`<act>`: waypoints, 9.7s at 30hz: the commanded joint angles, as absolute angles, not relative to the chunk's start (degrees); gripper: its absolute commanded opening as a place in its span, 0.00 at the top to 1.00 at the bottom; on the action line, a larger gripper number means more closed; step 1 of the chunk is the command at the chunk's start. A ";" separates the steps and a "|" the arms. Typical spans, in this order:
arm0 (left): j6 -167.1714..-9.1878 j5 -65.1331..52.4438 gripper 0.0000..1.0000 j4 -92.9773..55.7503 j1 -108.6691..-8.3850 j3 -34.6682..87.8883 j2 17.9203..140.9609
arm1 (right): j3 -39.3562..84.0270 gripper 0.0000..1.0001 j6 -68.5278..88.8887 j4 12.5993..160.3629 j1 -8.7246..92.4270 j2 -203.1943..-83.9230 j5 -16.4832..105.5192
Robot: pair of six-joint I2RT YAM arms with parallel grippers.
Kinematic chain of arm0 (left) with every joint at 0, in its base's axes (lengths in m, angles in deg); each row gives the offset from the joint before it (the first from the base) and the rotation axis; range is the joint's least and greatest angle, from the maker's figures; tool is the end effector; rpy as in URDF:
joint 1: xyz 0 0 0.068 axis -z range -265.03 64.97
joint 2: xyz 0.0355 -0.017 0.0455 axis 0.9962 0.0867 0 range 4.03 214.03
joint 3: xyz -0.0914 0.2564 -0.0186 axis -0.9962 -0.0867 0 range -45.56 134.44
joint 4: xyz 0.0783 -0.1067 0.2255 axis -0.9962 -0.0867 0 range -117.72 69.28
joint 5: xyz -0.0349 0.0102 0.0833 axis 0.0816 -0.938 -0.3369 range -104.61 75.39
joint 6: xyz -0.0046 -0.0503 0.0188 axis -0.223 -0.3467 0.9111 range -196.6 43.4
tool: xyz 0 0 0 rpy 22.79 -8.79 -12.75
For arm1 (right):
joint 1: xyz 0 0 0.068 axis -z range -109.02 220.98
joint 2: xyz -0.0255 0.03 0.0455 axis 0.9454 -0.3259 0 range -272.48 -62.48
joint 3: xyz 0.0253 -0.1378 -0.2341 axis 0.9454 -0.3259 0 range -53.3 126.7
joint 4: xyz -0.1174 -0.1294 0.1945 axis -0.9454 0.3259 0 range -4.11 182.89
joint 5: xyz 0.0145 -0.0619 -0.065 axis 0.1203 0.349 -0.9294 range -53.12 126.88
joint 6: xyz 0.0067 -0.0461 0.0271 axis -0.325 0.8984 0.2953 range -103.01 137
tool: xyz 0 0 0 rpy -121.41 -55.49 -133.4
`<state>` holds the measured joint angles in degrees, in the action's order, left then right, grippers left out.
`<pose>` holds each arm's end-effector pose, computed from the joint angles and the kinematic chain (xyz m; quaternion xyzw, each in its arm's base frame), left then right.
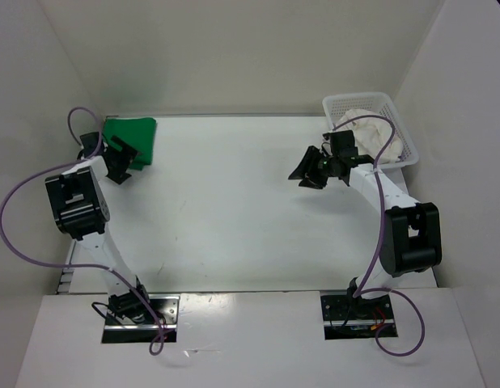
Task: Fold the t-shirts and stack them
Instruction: Put the neatly folded tshirt into the corner of the board with the left arm, then grab crumpled tshirt from bin with the right arm, then move the tshirt to the center of the board, then flatten out the tshirt
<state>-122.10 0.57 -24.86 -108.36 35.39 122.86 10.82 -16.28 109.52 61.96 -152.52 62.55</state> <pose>0.4243 0.1728 0.1693 -0.4676 0.7774 -0.1959 0.3723 0.3292 0.0679 0.2437 0.1171 0.9106 0.3160 0.2391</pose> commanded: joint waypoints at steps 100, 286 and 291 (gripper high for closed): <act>-116.78 2.37 0.23 -36.78 -85.83 1.54 77.77 | 17.72 0.97 -22.91 100.91 59.11 -159.08 59.68; -123.69 -11.36 0.52 -42.34 -92.67 -1.40 78.76 | -4.77 0.87 -23.77 117.63 59.38 -134.99 51.01; -135.20 -10.65 0.36 -47.42 -92.67 -8.03 70.22 | -4.96 0.87 -23.44 114.19 59.38 -136.83 51.47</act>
<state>-126.93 -12.54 -44.25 -92.71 -6.62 73.38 -5.09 -22.62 120.96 59.51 -136.65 49.11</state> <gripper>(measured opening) 0.650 0.128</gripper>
